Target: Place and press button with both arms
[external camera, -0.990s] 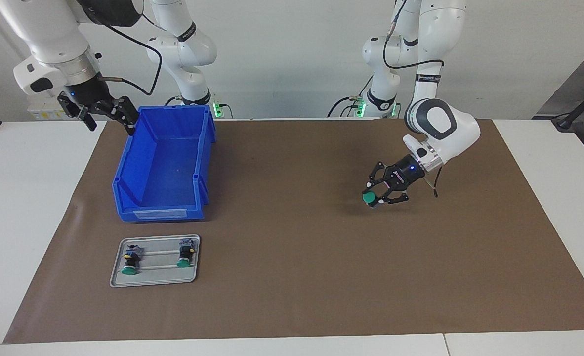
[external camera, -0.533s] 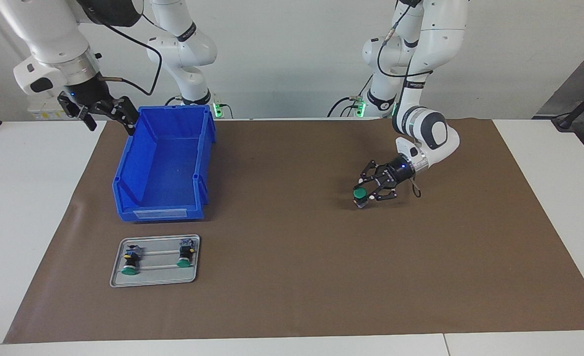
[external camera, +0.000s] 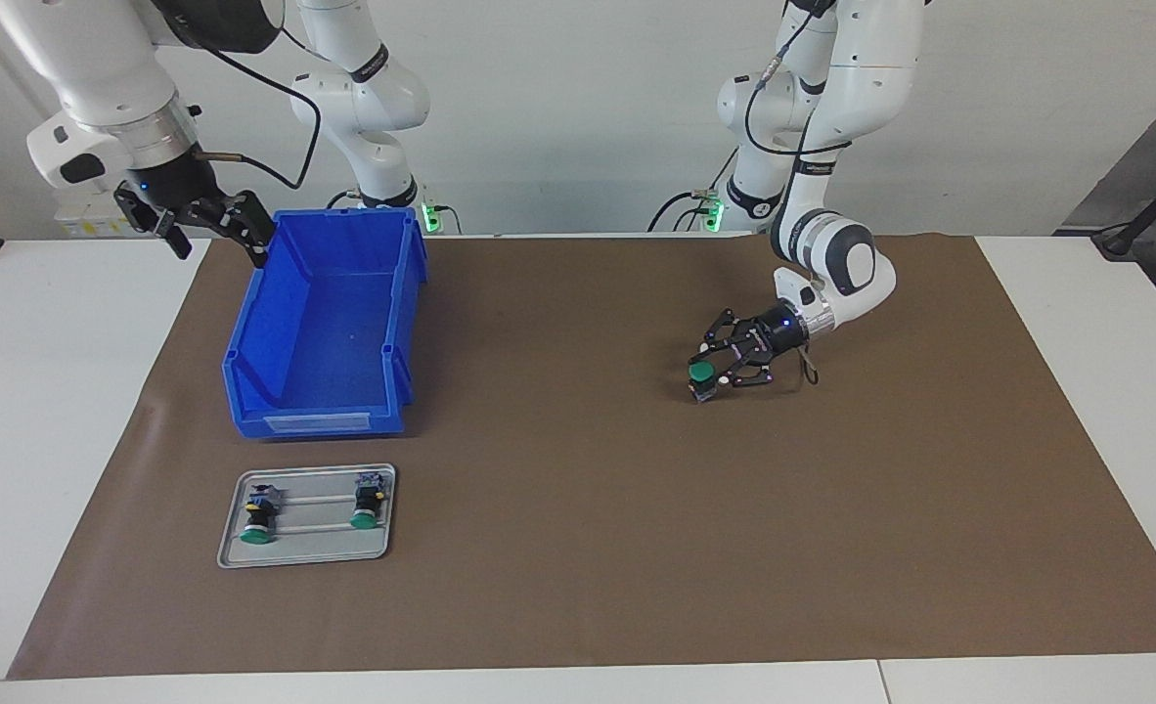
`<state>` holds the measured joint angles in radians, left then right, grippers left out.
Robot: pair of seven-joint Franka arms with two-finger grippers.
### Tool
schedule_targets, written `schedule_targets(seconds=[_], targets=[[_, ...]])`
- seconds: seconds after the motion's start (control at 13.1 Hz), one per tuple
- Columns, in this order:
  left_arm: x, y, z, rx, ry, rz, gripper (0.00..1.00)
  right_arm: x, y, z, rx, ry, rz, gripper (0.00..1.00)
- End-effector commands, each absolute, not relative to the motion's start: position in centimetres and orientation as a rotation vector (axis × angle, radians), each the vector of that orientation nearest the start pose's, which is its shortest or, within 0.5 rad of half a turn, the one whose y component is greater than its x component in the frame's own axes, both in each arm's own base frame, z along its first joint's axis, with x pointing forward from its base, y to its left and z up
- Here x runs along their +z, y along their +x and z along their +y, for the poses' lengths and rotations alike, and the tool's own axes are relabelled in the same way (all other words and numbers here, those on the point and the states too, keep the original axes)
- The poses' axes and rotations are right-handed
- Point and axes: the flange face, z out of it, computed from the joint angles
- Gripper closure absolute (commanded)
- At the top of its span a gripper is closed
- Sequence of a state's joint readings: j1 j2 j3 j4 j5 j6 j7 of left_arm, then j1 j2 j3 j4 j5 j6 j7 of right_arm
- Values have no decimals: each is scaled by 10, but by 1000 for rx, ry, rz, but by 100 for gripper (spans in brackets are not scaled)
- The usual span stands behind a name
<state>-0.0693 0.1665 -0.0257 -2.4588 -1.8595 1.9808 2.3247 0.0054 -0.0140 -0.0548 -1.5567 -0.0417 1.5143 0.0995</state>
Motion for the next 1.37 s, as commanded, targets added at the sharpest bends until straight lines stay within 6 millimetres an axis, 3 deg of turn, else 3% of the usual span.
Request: schedule_targets(seconds=[0.0,0.23,0.38,0.53,0.91,0.99,1.14,1.3], targets=[[238,462,-98,1148,1765,-845,86,635,538,-35,26,-3153,224,0],[240,464,-95,1148,1765,-833,81,633,538,-35,31,-3153,224,0],[240,464,-94,1137,1772,-827,65,633,538,-35,31,-3153,224,0],[242,464,-93,1105,1788,-813,58,633,538,-35,26,-3153,224,0],[241,466,-85,1044,1870,-829,50,631,537,-37,41,-3153,226,0],[247,470,-82,1020,1881,-853,48,631,537,-37,41,-3153,224,0],[292,480,-75,944,1976,-803,48,631,537,-37,39,-3153,224,0],[320,480,-74,910,2017,-793,48,631,537,-37,39,-3153,221,0]])
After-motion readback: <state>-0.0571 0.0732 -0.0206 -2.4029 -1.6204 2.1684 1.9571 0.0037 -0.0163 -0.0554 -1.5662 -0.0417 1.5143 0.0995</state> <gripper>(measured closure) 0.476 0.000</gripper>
